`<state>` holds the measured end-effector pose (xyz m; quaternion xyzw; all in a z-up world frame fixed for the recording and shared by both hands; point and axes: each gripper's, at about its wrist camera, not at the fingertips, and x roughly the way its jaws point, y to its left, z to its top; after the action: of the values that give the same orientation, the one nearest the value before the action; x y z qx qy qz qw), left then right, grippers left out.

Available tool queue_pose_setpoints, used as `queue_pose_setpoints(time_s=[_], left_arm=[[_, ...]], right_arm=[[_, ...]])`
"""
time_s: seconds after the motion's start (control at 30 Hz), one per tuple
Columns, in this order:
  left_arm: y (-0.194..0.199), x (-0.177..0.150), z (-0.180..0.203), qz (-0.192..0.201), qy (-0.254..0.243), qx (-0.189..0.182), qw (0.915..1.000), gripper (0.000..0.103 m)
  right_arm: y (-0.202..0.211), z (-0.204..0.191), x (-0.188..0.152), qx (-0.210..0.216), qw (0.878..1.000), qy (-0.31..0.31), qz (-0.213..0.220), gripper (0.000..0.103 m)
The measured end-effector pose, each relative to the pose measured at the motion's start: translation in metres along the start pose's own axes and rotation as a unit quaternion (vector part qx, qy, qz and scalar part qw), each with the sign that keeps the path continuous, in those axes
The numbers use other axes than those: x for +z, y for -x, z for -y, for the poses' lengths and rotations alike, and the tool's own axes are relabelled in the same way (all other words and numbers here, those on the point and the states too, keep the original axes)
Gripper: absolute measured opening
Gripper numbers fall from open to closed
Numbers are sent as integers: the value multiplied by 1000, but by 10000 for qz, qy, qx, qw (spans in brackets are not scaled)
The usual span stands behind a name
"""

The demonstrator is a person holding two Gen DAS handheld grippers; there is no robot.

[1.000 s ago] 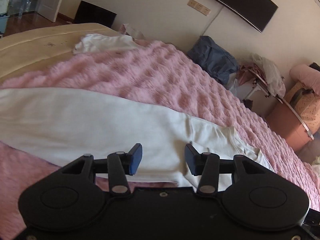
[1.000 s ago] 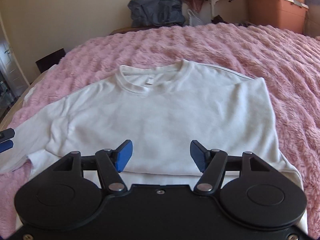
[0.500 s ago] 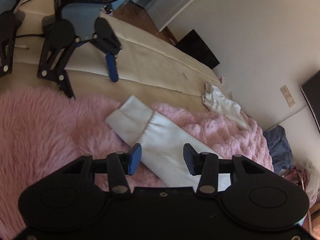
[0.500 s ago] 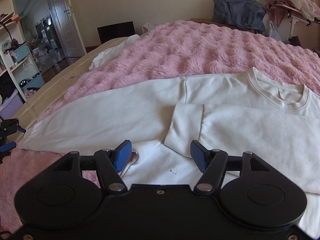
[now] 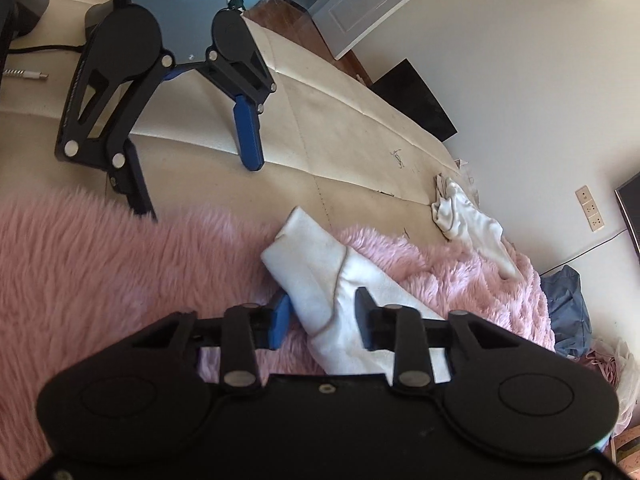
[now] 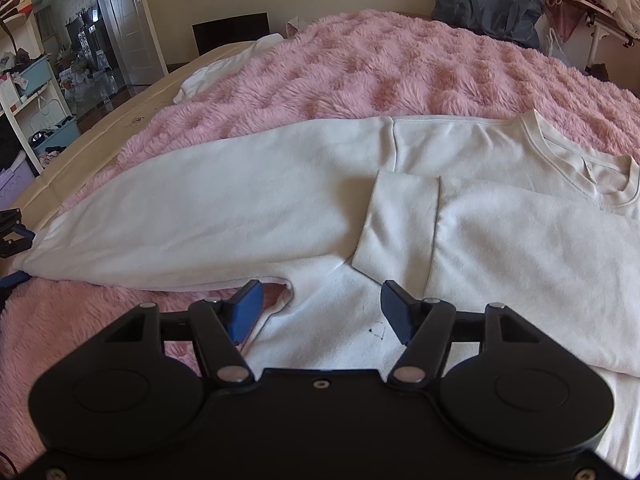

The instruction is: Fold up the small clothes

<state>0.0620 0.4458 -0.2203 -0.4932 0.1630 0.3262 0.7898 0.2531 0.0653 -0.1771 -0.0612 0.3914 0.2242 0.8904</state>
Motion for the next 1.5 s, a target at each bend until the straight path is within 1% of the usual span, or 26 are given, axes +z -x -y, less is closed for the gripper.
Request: queue_pose_setpoints(time_s=[0.03,0.13,0.27,0.37,0.6,0.77,0.97,1.07,1.17,1.3,1.4,1.5], left_arm=[[-2,1,1,-3,-33,-5,10000,5],[0,1,3,35,-68,-81,9999,3],[10,-2,22,210,-424,-165,9987,3],[20,-4,42,303,-683,-342,9966,3],[43,-19,96,281,-1093,-914,9894,3],[61,-43,147,194,-1431,-1450,9788,3],[73,-93,217,-80,-1756,-2136,9610,3],[74,-130,254,-306,-1918,-2485,9490,3],[75,-172,289,-535,-2075,-2775,9365,3],[77,-239,334,-882,-2211,-3184,9176,3],[77,-287,361,-1128,-2335,-3405,9038,3],[76,-338,385,-1378,-2504,-3533,8908,3]], right_arm=[[-1,0,0,0,10000,9,-1,66],[-3,-1,-1,-18,10000,22,-16,66],[-4,1,-2,-9,10000,-42,-51,66],[-1,2,-2,-3,10000,-50,-49,66],[17,12,-1,-4,9999,-113,102,66],[39,30,-2,-33,9994,-207,265,66],[72,70,-16,-198,9981,-360,465,66],[93,102,-31,-354,9968,-508,510,66],[109,133,-47,-514,9952,-658,515,66],[134,181,-73,-757,9911,-956,535,66],[147,213,-91,-886,9872,-1216,526,66],[160,240,-109,-978,9832,-1442,543,66]])
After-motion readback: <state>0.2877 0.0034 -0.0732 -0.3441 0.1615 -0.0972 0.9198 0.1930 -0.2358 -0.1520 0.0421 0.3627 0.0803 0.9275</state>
